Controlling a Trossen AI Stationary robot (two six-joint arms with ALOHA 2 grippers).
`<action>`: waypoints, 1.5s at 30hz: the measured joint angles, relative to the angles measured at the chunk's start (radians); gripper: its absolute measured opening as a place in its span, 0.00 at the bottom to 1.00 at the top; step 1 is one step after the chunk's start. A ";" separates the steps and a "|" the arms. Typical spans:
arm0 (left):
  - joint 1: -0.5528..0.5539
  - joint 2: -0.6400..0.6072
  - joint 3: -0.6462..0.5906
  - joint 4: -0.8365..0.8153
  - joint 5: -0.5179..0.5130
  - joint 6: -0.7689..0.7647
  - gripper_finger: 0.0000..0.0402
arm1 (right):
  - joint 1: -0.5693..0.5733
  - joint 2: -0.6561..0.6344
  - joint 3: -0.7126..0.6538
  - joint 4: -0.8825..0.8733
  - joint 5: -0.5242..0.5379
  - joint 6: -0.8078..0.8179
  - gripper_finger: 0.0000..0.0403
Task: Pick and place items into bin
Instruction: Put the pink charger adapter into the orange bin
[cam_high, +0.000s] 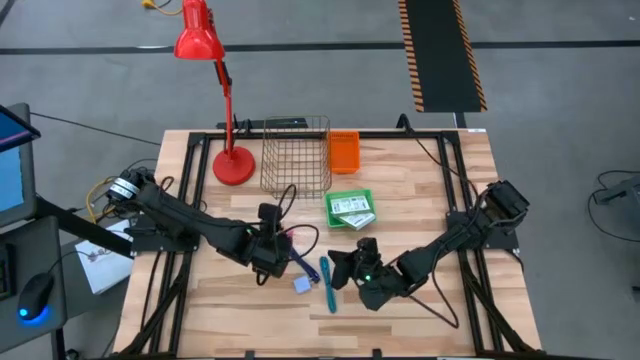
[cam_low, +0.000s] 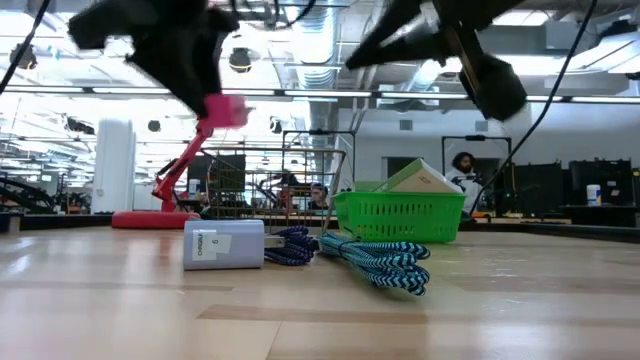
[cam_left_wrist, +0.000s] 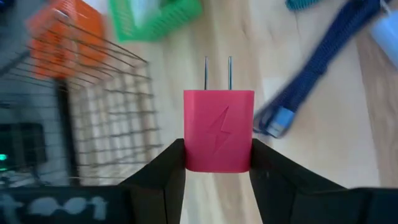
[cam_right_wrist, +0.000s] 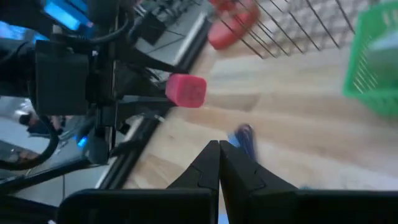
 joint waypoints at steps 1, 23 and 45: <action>0.000 0.000 0.023 -0.009 -0.013 0.006 0.32 | -0.004 -0.007 0.000 0.014 0.004 -0.031 0.00; 0.000 0.000 0.313 -0.084 -0.093 0.118 0.33 | -0.198 -0.208 0.000 0.134 -0.276 -0.281 0.52; 0.030 0.000 0.313 -0.081 -0.103 0.141 0.33 | -0.265 -0.104 0.052 0.271 -0.381 -0.325 0.71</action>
